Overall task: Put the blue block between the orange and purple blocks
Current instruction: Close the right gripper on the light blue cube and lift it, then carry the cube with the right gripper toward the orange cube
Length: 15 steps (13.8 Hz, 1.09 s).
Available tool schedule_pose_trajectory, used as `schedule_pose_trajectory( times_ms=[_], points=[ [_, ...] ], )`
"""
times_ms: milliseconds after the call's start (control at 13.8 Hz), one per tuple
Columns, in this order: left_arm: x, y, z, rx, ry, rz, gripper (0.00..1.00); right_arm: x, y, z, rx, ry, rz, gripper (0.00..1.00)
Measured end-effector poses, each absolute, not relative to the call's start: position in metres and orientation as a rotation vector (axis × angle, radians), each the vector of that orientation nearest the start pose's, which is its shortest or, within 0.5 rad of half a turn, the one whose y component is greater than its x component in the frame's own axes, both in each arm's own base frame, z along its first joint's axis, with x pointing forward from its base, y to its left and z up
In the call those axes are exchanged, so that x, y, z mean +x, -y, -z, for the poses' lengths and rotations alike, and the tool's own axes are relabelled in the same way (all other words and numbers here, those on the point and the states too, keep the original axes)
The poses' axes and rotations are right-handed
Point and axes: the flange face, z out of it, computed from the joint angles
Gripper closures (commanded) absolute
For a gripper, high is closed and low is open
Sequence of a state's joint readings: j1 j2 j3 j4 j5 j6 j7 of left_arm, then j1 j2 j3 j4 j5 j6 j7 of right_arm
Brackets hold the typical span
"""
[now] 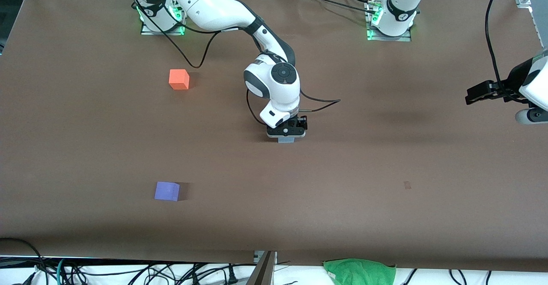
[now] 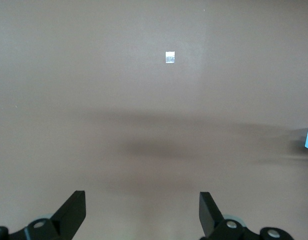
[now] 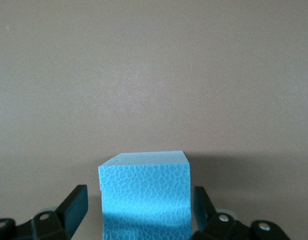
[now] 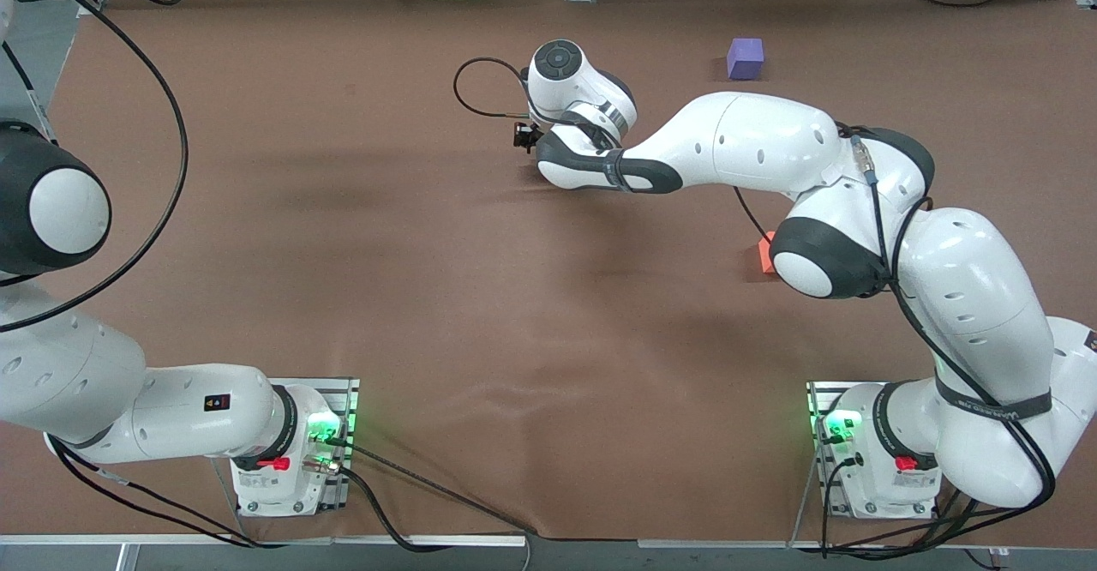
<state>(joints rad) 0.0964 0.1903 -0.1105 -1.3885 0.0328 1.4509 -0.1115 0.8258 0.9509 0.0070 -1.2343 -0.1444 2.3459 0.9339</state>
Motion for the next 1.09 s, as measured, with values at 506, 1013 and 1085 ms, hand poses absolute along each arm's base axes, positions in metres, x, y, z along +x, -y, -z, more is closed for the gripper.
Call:
schedule_pose_trajectory(
  times_ms=[506,1013,1085],
  points=[
    [0.599,-0.001,-0.590,-3.112,0.154,-0.197,0.00,0.539,-0.551,-0.213,-3.115,-0.042,0.253,0.69],
    [0.599,-0.001,-0.590,-3.112,0.153,-0.198,0.00,0.613,-0.385,-0.288,-3.195,0.084,0.003,0.68],
    [0.599,-0.001,-0.590,-3.112,0.154,-0.198,0.00,0.610,-0.355,-0.290,-3.194,0.077,-0.028,0.68]
  ],
)
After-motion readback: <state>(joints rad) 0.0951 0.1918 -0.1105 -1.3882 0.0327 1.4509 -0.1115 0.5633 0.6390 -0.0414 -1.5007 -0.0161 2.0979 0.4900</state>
